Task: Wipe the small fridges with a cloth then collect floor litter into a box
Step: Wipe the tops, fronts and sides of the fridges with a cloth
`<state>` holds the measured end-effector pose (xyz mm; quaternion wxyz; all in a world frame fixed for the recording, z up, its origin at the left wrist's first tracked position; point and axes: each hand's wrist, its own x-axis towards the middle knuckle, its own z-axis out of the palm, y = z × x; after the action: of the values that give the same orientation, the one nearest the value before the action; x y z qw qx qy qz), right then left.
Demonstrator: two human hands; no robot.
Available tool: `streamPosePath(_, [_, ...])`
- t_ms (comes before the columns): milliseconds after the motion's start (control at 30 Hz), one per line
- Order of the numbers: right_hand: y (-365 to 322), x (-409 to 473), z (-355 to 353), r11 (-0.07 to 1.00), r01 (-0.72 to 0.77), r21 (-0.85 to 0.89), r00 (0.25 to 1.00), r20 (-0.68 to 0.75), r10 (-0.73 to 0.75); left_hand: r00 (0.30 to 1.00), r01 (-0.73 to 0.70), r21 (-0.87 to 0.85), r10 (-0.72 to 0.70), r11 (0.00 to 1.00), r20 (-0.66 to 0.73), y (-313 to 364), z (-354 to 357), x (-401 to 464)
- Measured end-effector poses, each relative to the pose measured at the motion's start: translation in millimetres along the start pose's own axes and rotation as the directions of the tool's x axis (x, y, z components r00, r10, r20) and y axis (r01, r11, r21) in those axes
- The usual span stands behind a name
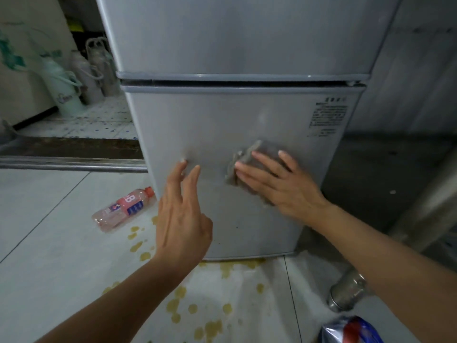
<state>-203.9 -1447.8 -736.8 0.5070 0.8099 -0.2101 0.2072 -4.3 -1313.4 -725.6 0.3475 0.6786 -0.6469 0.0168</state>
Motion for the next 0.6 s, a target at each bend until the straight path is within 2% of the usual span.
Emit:
streamPosePath(67, [18.2,7.5,1.4,0.971,-0.224,0.079,0.971,-0.07,0.23,1.0,-0.02,0.043,0.02,0.999,0.002,5.7,7.7,2.3])
streamPosePath(133, [11.8,4.1,6.0,0.91,-0.373,0.181,0.919,-0.063,0.389,0.999,-0.044,0.09,0.043,0.995,0.007,10.9,17.8,3.6])
streamPosePath(200, [-13.6,-18.3,15.0,0.902,-0.389,0.188,0.919,0.007,0.394,0.999,-0.052,0.127,0.05,0.991,0.016,14.4,25.1,4.1])
streamPosePath(300, [-38.8,-58.4,19.5,0.958,-0.267,0.107,0.958,0.141,0.252,0.995,-0.091,0.179,0.084,0.98,0.046,14.4,26.7,4.4])
streamPosePath(400, [-41.9,-58.3,12.8,0.923,-0.353,0.157,0.934,0.127,0.335,0.968,-0.242,0.258,0.214,0.936,0.131,18.7,29.6,3.0])
streamPosePath(467, [-32.5,-39.4,5.9,0.84,-0.493,0.229,0.868,0.07,0.491,0.953,-0.294,0.257,0.265,0.92,0.144,28.6,32.6,4.9])
streamPosePath(533, [-9.5,-16.4,1.2,0.709,-0.639,0.297,0.742,-0.002,0.67,0.942,-0.333,0.243,0.31,0.911,0.13,41.0,37.5,10.9])
streamPosePath(600, [14.3,3.6,0.2,0.58,-0.717,0.387,0.601,-0.08,0.796,0.938,-0.345,0.231,0.331,0.91,0.101,48.7,41.8,18.1])
